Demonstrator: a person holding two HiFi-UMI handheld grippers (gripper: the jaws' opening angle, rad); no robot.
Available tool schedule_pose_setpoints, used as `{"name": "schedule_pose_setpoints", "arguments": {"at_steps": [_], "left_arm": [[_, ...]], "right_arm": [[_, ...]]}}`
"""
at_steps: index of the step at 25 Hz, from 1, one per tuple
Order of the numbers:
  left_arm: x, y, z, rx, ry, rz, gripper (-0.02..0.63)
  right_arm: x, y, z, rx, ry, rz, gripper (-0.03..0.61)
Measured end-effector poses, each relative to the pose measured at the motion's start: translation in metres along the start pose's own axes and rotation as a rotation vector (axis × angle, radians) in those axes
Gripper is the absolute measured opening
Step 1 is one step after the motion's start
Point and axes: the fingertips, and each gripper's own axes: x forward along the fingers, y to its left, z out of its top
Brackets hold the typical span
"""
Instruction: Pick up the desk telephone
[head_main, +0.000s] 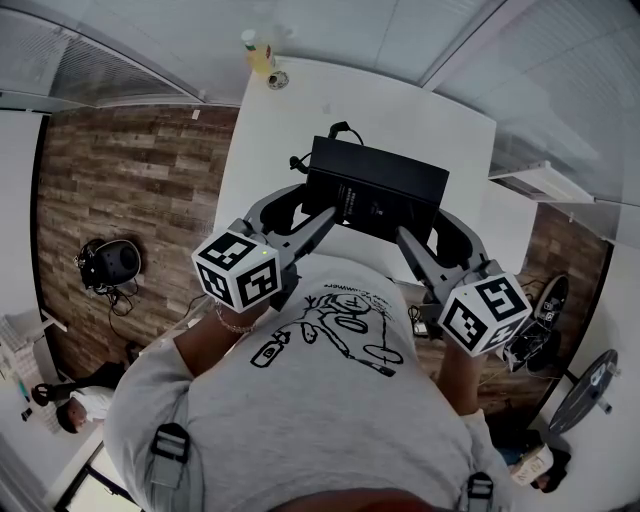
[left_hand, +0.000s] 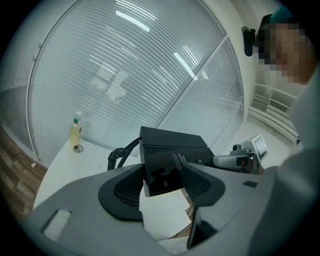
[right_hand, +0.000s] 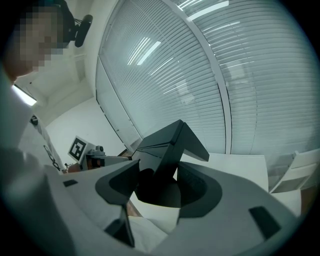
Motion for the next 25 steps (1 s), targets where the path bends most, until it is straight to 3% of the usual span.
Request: {"name": "schedule_pose_setpoints", "arguments": {"at_steps": [25], "left_arm": [[0.0002,-0.0067,-0.0011,-0.003,-0.003,-0.007,0.238]], "right_arm": [[-0.0078,0.0003,-0.0002,-0.004,-0.012,-0.006,0.229]]}}
